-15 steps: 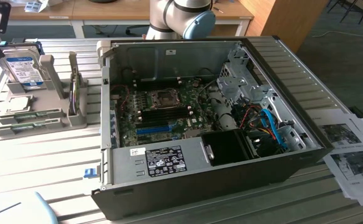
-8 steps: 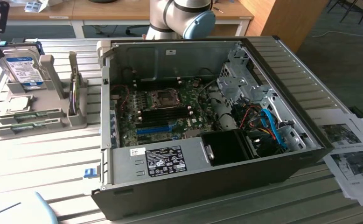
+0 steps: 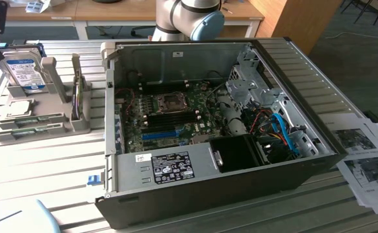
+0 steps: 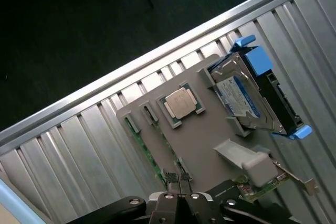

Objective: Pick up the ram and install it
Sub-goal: 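Pick up the ram and move it above insertion slot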

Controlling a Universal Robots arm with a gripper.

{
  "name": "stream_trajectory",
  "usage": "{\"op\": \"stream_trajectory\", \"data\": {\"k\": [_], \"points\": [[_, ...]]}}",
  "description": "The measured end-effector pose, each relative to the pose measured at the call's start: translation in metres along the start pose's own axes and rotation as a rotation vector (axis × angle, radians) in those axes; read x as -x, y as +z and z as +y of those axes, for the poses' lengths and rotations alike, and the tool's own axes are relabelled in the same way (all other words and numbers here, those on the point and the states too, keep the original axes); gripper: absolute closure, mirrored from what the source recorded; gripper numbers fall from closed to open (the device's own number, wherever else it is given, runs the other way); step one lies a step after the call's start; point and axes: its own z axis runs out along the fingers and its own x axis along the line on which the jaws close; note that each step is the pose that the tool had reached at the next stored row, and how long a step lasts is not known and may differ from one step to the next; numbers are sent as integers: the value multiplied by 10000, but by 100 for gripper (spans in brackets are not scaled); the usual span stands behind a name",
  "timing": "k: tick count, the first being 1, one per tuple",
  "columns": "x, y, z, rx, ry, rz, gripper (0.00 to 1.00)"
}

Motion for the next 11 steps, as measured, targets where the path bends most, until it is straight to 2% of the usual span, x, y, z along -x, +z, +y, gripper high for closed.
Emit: {"op": "stream_trajectory", "data": {"k": [11], "points": [[0, 0, 0, 28, -1361, 67, 91]]}}
